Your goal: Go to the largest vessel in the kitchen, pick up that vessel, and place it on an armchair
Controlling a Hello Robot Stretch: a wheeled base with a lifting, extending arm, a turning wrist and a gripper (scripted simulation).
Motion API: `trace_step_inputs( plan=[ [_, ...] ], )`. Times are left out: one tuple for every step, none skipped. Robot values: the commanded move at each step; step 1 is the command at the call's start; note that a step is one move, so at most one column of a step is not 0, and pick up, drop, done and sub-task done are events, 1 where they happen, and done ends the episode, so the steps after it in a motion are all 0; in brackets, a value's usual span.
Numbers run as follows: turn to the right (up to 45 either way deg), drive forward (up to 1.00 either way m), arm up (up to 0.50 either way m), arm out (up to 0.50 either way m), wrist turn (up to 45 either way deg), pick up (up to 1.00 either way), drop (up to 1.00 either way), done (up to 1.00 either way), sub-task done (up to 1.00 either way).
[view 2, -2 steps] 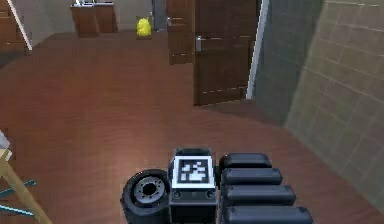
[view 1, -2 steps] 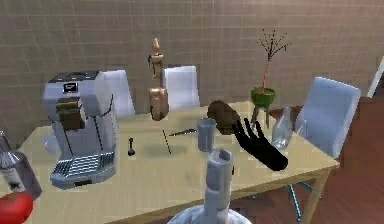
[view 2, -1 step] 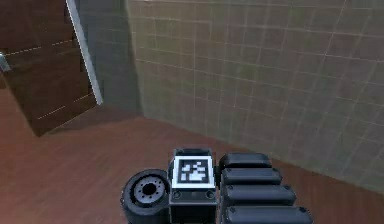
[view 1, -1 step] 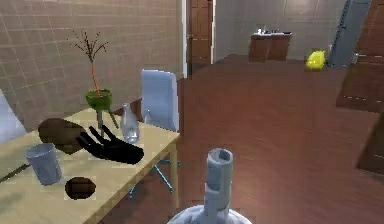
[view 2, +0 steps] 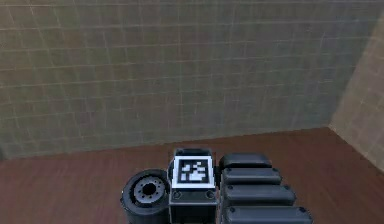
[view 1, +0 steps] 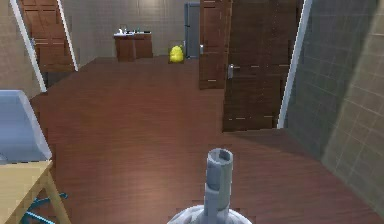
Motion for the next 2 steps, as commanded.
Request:
trace_step_inputs(
  plan=[
    [0.0, 1.00, 0.00, 0.00, 0.0, 0.00, 0.00, 0.00, 0.00],
    [3.0, 0.00, 0.00, 0.00, 0.0, 0.00, 0.00, 0.00, 0.00]
  ],
)
